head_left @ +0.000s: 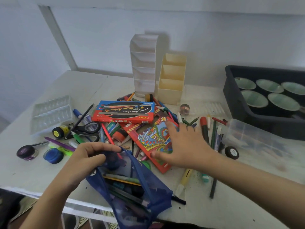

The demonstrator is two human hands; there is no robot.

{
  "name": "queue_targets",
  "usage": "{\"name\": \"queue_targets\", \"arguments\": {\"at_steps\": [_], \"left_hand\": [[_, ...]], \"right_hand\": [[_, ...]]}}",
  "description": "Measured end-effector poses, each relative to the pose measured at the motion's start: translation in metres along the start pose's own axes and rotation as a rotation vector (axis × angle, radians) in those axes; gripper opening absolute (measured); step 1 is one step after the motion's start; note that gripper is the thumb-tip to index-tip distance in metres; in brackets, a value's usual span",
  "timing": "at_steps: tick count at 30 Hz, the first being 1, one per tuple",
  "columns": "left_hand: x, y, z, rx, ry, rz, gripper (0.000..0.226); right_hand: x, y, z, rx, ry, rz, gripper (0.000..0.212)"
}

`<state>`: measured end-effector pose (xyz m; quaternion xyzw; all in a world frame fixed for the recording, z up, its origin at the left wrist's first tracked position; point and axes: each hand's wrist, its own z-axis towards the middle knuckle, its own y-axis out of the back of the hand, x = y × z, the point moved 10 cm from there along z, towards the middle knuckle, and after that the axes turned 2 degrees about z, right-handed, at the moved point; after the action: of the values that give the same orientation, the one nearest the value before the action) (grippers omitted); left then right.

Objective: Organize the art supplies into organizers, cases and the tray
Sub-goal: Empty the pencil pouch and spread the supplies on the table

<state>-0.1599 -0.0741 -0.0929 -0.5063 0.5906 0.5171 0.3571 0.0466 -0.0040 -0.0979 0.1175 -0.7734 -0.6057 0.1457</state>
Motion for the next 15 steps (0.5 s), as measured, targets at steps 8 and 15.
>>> {"name": "queue_targets", "arguments": {"at_steps": [8,15], "left_hand": [[-0.001,-0.001,0.001,0.045,-0.037,0.046,0.037],[0.007,0.003,0.008,0.084,-0.025,0.063,0.046]], "right_hand": [[0.006,-0.019,0.007,0.09,-0.066,0.032,0.123],[0.004,-0.019,0.014,0.073,-0.144,0.027,0.11]]}}
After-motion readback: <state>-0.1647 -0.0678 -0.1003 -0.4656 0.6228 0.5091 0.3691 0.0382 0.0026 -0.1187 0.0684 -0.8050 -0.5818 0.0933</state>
